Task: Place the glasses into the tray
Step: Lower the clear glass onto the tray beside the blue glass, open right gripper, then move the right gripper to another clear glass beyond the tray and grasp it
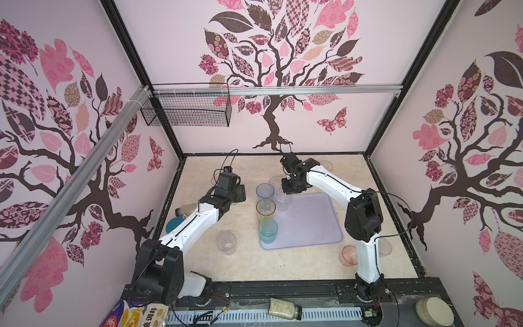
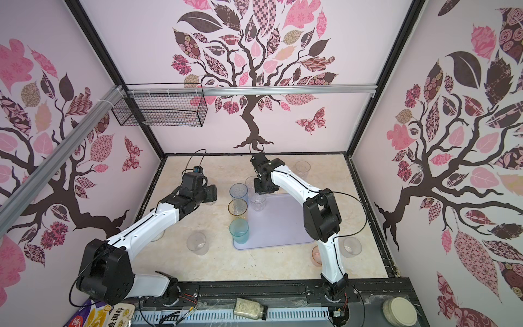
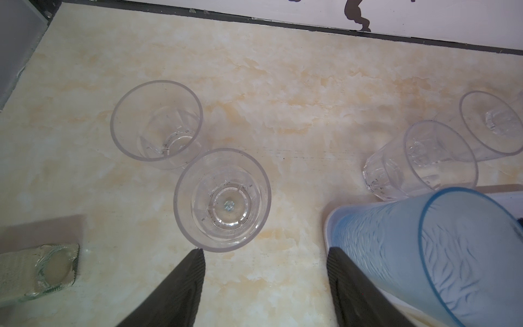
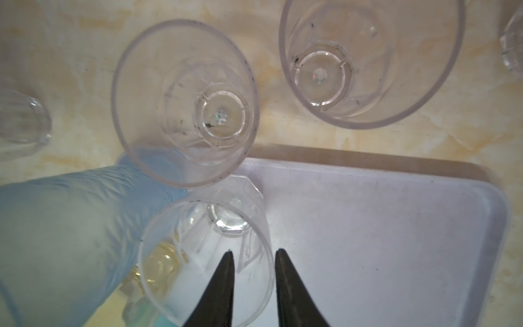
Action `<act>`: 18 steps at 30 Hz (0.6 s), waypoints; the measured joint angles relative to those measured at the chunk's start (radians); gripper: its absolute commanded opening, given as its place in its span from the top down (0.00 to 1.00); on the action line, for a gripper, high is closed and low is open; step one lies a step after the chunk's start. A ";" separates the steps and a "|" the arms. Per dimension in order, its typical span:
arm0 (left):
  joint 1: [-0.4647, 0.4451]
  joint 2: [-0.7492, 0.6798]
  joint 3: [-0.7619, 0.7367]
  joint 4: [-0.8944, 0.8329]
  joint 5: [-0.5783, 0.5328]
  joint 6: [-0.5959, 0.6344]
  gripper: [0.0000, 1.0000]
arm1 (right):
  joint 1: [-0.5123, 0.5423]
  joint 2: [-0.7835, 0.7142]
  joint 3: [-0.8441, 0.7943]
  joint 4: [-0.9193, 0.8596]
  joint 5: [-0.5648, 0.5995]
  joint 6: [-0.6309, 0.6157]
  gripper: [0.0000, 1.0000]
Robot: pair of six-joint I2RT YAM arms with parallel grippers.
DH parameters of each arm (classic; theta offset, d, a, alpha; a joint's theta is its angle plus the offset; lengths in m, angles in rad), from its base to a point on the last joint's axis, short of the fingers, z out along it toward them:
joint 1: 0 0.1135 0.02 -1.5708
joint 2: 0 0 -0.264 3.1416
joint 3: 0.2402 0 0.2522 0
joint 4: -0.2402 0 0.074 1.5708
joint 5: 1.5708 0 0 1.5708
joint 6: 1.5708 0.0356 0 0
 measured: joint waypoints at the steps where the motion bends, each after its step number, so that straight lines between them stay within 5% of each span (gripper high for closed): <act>1: 0.000 0.000 -0.001 0.000 -0.001 0.000 0.28 | -0.004 -0.001 0.008 -0.001 -0.007 0.001 0.65; 10: 0.000 -0.011 -0.009 0.020 0.004 0.002 0.28 | -0.103 -0.122 -0.085 0.065 -0.063 0.033 0.47; 18: -0.002 -0.058 -0.013 0.042 0.071 0.001 0.28 | -0.140 -0.349 -0.305 0.242 0.043 0.095 0.27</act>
